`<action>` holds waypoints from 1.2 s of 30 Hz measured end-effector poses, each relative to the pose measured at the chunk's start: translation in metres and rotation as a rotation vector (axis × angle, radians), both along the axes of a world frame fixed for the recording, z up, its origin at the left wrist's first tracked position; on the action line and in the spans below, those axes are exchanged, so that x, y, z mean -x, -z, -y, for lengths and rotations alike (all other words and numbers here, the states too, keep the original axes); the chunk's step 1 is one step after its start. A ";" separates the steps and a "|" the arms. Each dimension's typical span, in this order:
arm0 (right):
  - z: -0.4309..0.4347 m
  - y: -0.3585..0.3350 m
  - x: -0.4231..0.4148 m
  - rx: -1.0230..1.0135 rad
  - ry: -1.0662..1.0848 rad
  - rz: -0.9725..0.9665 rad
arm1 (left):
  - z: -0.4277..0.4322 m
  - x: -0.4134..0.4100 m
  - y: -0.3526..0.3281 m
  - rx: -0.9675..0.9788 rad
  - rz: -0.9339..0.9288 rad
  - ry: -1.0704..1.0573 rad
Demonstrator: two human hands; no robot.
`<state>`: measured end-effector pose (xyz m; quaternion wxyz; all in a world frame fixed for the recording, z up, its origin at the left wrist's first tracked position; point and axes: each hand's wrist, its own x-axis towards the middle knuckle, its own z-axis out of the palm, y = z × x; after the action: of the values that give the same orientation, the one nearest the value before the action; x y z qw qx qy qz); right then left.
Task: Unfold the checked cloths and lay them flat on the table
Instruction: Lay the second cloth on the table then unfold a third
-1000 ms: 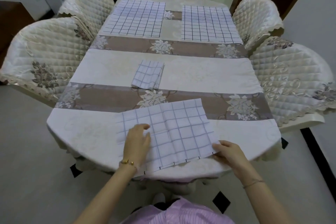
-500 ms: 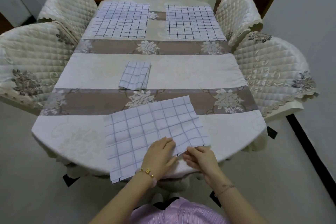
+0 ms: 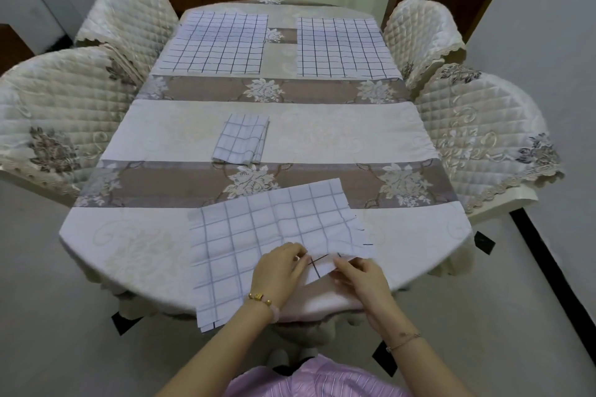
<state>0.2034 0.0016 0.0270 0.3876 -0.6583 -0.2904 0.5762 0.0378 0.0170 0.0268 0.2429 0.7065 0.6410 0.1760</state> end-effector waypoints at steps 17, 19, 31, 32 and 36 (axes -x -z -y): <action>-0.098 -0.017 -0.076 -0.073 0.285 -0.223 | -0.091 0.141 -0.061 -0.002 0.818 -0.745; -0.115 -0.017 -0.084 -0.099 0.291 -0.178 | -0.092 0.157 -0.059 -0.021 0.792 -0.787; -0.150 0.044 -0.100 -0.014 0.092 0.225 | -0.073 0.188 -0.004 0.264 0.639 -0.887; -0.147 0.042 -0.099 0.007 0.107 0.221 | -0.070 0.188 -0.001 0.275 0.642 -0.895; -0.132 0.025 -0.092 0.022 0.055 0.193 | -0.059 0.188 0.006 0.299 0.687 -0.942</action>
<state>0.2958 0.1340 0.0022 0.3662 -0.7227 -0.3018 0.5025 -0.1498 0.0762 0.0203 0.4286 0.2072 0.7876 0.3912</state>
